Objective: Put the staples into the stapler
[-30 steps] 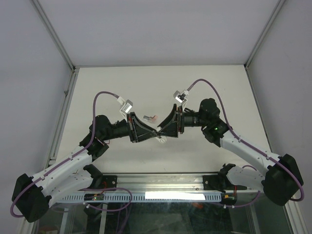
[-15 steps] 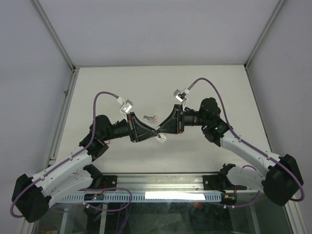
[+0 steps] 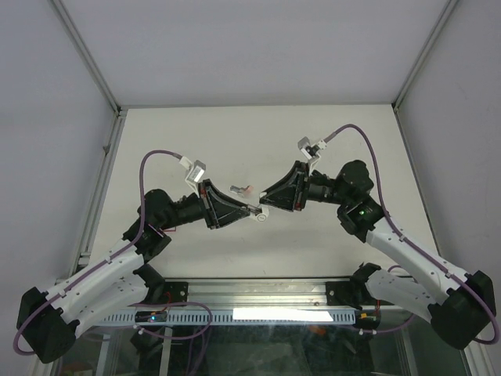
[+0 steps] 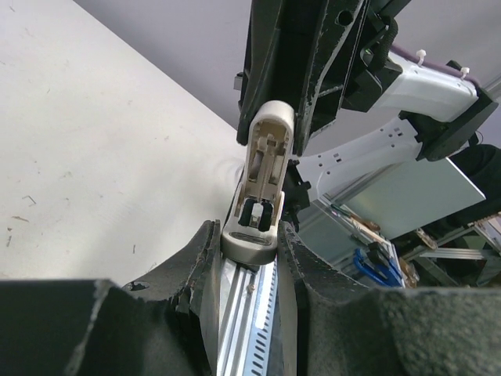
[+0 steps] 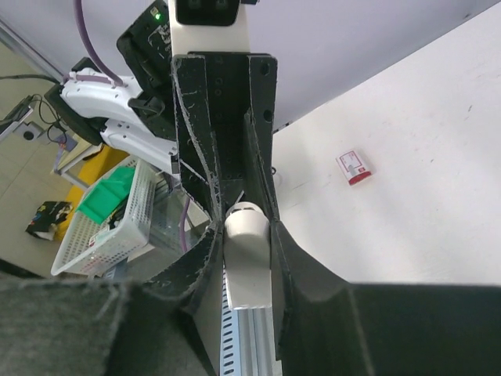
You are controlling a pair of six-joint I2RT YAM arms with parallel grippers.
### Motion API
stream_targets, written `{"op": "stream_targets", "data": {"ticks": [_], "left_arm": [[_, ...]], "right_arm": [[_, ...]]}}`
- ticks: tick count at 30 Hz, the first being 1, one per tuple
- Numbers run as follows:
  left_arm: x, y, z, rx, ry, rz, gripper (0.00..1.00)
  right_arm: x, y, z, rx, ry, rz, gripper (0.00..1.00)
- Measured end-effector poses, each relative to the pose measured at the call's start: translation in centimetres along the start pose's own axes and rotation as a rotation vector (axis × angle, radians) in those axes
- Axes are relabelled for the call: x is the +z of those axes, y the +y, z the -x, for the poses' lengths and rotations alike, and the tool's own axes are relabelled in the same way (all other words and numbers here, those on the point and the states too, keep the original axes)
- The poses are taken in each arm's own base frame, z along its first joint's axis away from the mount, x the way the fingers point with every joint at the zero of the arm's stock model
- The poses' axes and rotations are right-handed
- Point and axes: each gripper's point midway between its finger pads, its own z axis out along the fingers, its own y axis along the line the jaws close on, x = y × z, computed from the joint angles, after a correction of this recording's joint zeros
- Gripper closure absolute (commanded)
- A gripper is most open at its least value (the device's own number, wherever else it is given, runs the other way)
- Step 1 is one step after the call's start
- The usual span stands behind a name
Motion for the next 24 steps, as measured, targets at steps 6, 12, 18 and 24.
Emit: {"op": "stream_targets", "data": {"ticks": [6,12,18,24], "left_arm": [[0.0,0.0,0.2,0.003,-0.015,0.007,1.00],[0.0,0.6,-0.1,-0.006,-0.018,0.028,0.92],[-0.1,1.0,-0.1,-0.014,-0.030,0.046,0.58],[-0.9,3.0,-2.2,-0.050,0.007,0.122,0.20]], "right_arm": [[-1.1,0.1,0.8,-0.016,-0.045,-0.029,1.00],[-2.1,0.0,1.1,-0.030,-0.097,-0.073,1.00],[-2.9,-0.1,1.4,-0.040,-0.140,-0.117,1.00],[-4.2,-0.8,3.7,-0.096,-0.251,-0.208,1.00]]}}
